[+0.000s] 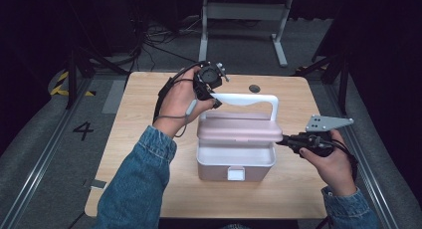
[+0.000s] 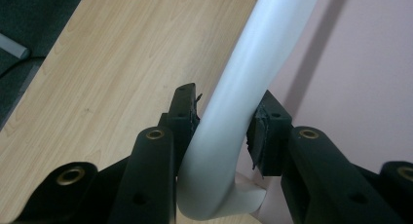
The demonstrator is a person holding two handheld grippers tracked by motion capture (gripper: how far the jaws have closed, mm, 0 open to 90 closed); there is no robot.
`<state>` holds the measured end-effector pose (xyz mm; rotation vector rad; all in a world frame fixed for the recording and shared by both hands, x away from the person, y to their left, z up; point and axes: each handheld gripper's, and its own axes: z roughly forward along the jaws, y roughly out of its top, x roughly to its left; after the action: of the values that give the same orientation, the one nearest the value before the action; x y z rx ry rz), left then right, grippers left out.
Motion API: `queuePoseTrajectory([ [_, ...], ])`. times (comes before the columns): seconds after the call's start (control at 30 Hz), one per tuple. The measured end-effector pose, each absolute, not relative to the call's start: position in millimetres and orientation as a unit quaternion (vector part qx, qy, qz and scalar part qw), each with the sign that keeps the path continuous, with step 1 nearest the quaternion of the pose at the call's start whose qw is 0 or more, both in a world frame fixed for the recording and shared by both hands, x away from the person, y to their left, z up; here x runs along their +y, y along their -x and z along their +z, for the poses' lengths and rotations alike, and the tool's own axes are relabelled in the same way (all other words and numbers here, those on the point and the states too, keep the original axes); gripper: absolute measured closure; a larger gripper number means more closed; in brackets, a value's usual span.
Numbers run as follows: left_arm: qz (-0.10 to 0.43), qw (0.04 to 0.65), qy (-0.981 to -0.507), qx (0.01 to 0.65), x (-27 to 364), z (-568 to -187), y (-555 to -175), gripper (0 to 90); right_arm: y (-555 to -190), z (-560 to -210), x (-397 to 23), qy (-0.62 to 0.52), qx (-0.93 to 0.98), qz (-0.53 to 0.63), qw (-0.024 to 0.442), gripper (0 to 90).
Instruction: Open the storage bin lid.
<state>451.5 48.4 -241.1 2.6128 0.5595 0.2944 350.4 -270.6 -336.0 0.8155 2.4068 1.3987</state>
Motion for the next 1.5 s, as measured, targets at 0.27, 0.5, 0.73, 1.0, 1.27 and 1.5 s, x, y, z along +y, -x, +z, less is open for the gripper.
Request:
queuePoseTrajectory([
  [0.27,0.099,0.253,-0.939,0.211,51.2,-244.2,-449.8,50.6,-351.2,-337.9,-268.4,-0.282,0.819,0.486,0.117,90.0],
  [0.5,0.107,0.276,-0.933,0.205,64.1,-240.6,-443.1,36.7,-350.9,-337.9,-268.0,-0.285,0.818,0.486,0.116,90.0],
  [0.73,0.115,0.29,-0.928,0.205,82.2,-237.3,-431.8,32.0,-351.0,-338.1,-267.3,-0.288,0.817,0.487,0.113,90.0],
  [1.0,0.116,0.299,-0.923,0.214,111.1,-243.2,-418.0,29.7,-351.1,-337.9,-266.3,-0.288,0.815,0.491,0.111,90.0],
  [1.27,0.122,0.295,-0.921,0.222,131.9,-254.3,-401.8,29.1,-350.8,-337.1,-264.7,-0.286,0.813,0.495,0.112,90.0],
  [1.5,0.126,0.298,-0.921,0.217,143.4,-268.0,-384.9,28.7,-351.4,-336.6,-263.5,-0.288,0.809,0.5,0.11,90.0],
])
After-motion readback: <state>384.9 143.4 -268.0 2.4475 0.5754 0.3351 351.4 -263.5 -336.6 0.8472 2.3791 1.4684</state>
